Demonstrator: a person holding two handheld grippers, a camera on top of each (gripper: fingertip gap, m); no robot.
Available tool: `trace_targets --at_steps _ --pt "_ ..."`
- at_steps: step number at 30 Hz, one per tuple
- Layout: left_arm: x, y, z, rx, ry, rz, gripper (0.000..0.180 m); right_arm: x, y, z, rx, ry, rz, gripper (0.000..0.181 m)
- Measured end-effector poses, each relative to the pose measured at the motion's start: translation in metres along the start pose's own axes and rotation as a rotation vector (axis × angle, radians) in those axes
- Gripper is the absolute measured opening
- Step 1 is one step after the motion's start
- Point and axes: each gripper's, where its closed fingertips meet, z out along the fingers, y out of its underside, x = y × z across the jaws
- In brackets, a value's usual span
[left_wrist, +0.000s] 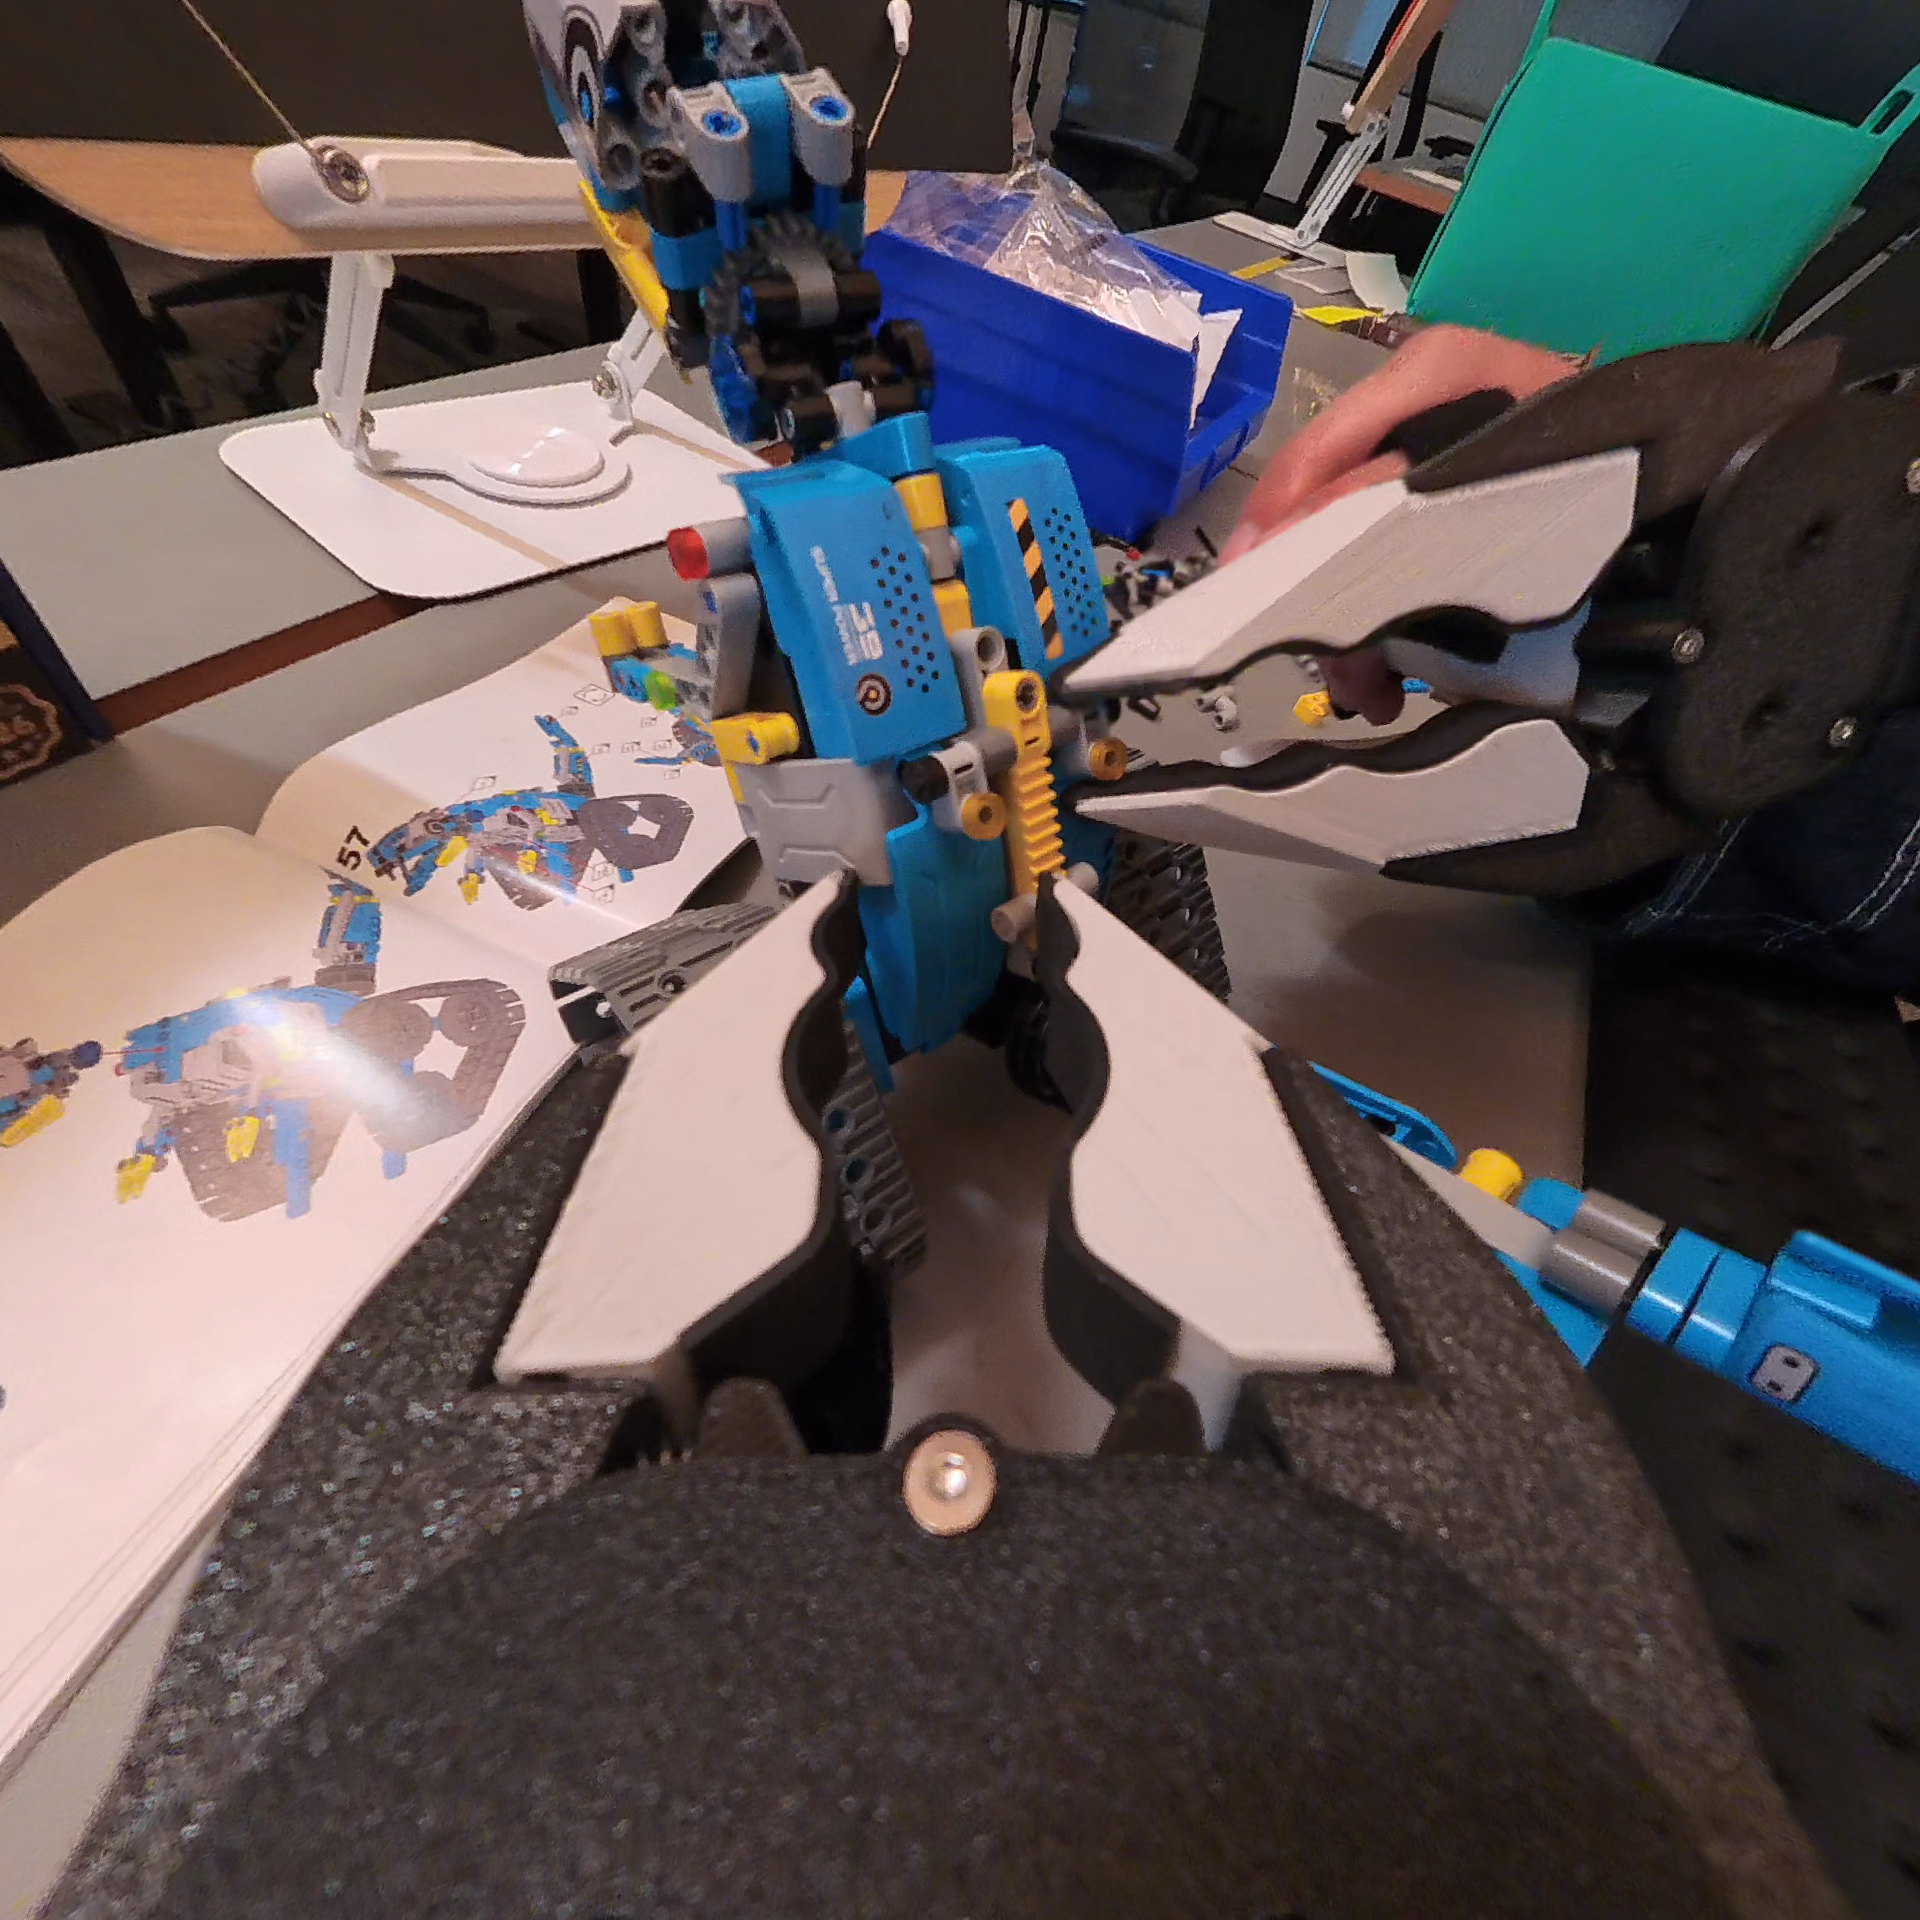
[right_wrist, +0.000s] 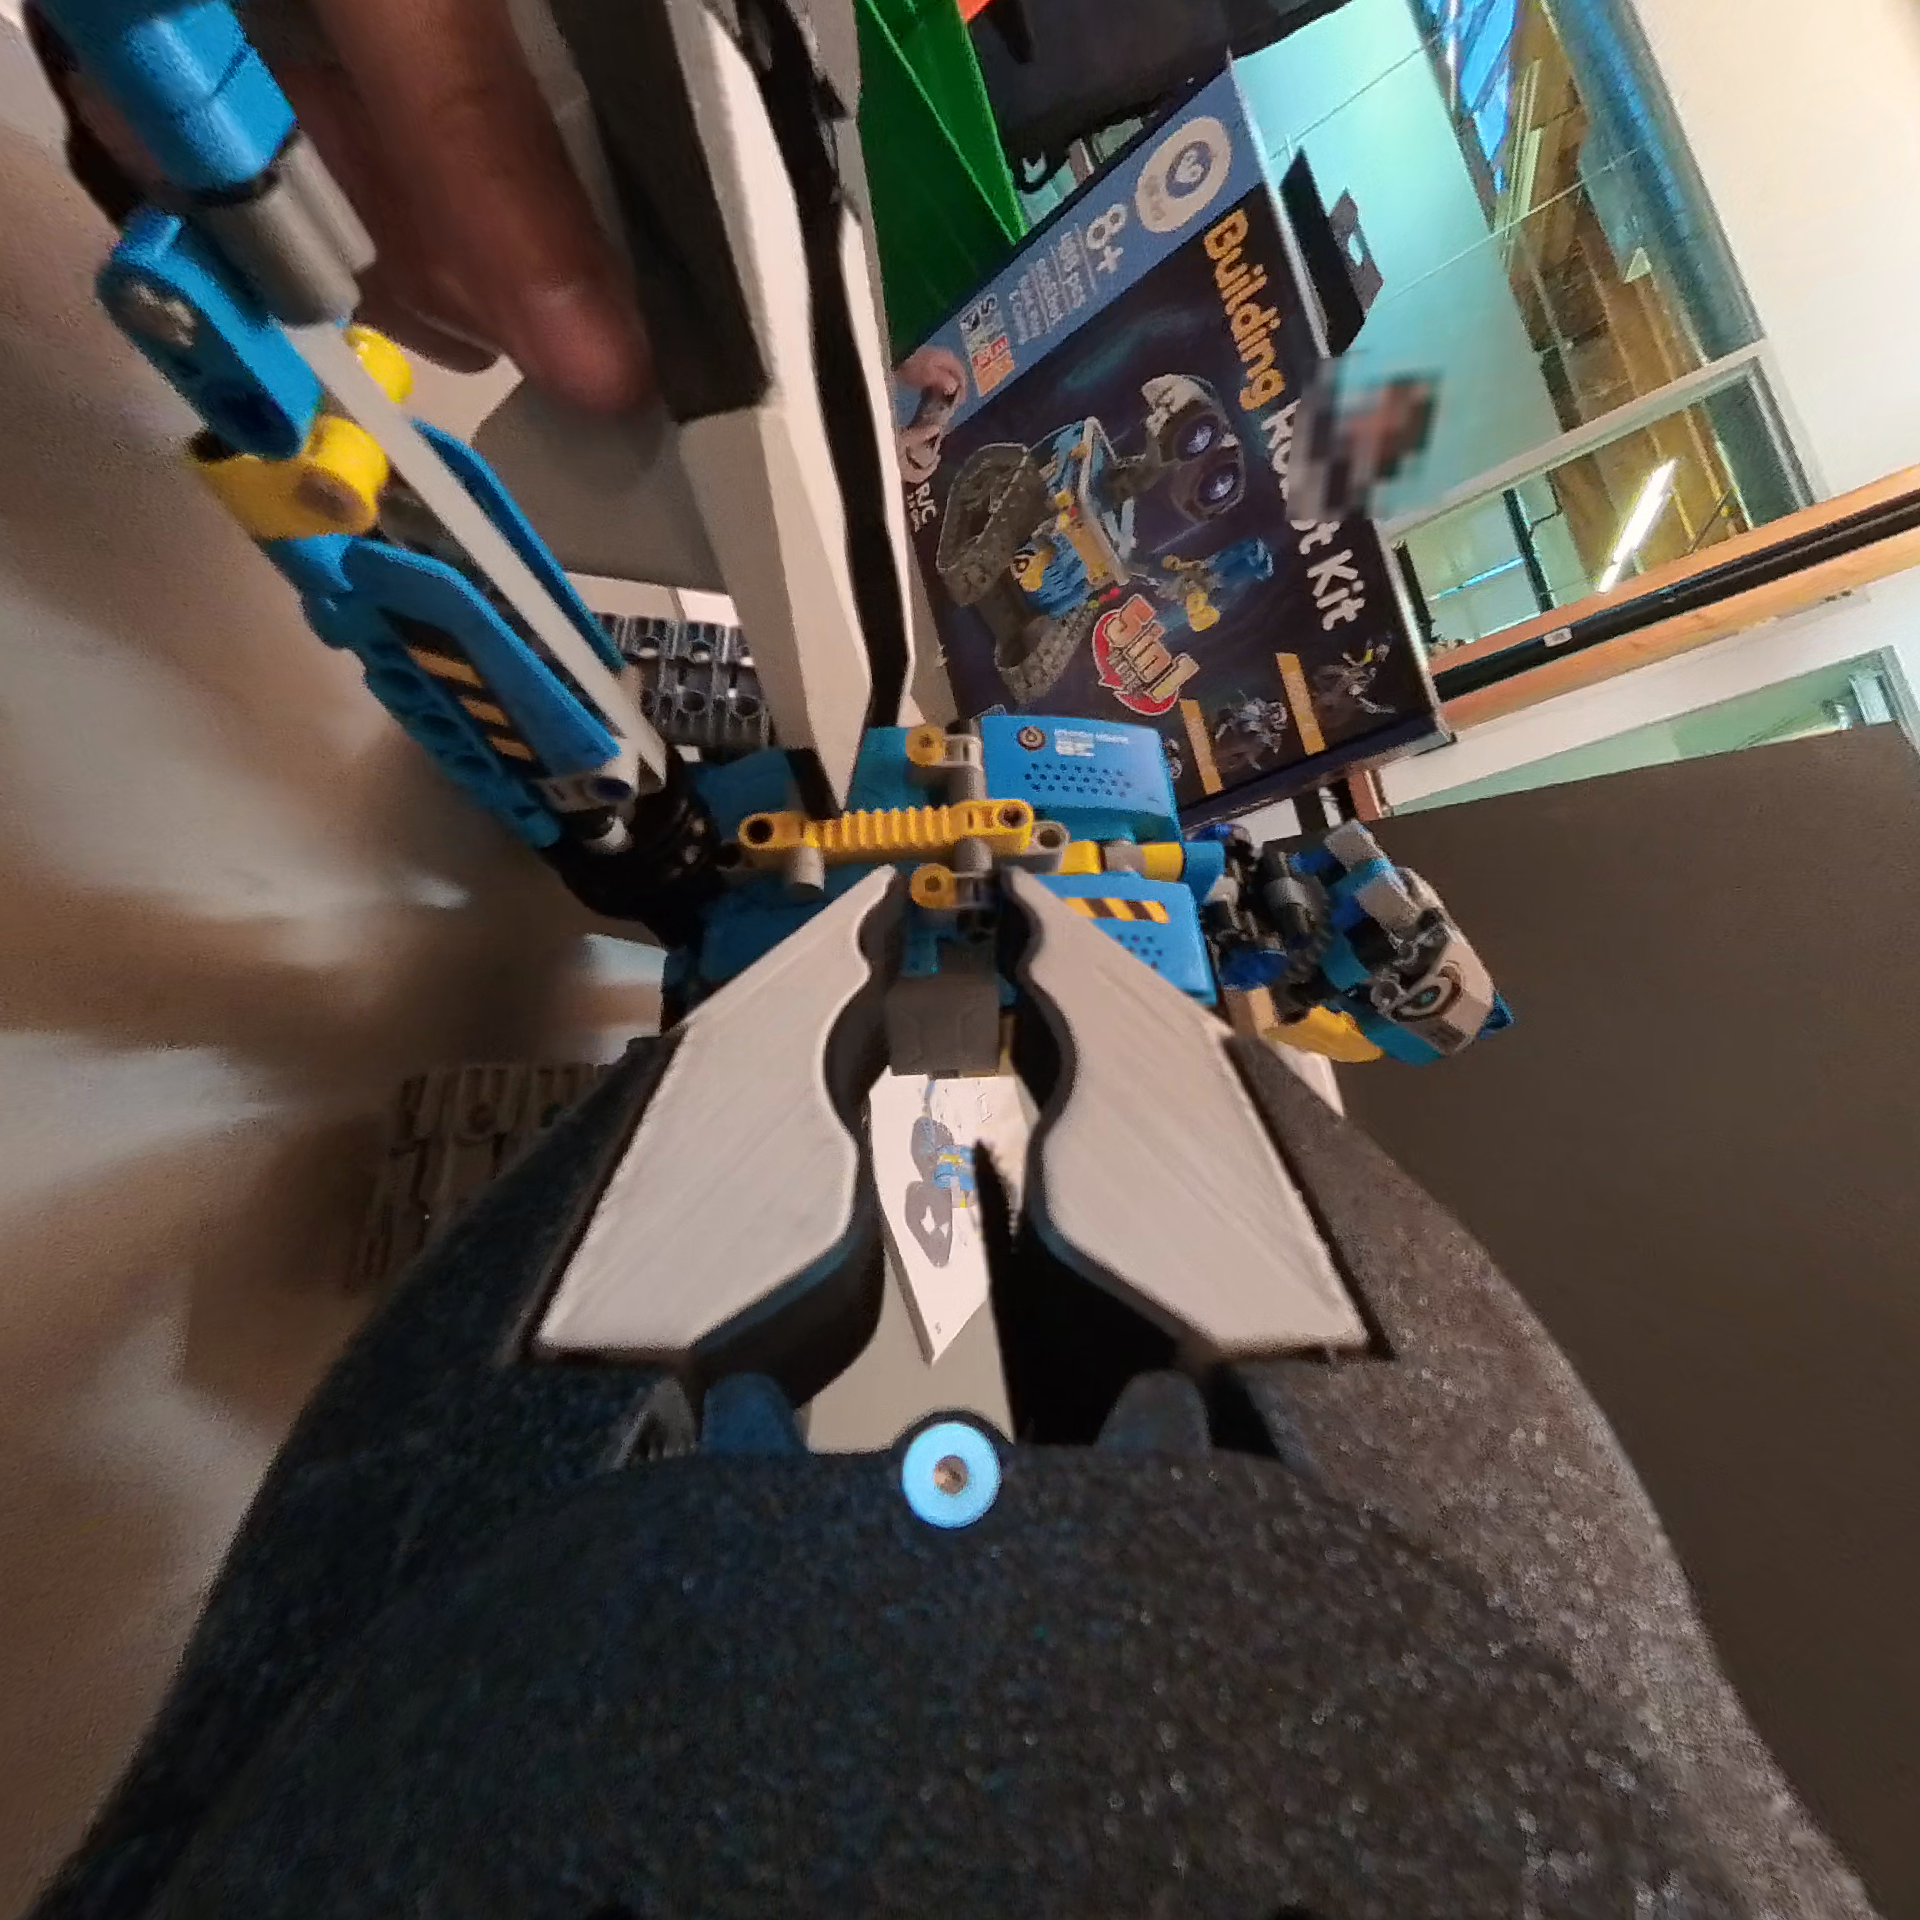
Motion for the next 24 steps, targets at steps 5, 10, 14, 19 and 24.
trace_targets --at_steps 5,10,14,19,24 --pt "0.0002 -0.0001 0.0007 0.002 -0.004 0.003 0.032 0.0010 0.0000 -0.0009 -0.029 -0.062 0.063 0.013" --pt "0.0003 -0.0003 0.0009 0.004 -0.005 0.003 0.032 0.0015 -0.0010 -0.0009 -0.008 -0.135 0.232 0.013" --pt "0.0004 -0.0002 0.0011 0.003 -0.006 0.008 0.032 0.0014 -0.0022 -0.0011 -0.007 -0.182 0.323 0.013" --pt "0.0005 -0.0003 0.0012 0.004 -0.007 0.012 0.032 0.0016 -0.0024 -0.0026 -0.020 -0.231 0.425 0.014" --pt "0.0007 -0.0001 0.0013 0.002 -0.009 0.019 0.032 0.0013 -0.0034 -0.0036 -0.007 -0.276 0.511 0.014"
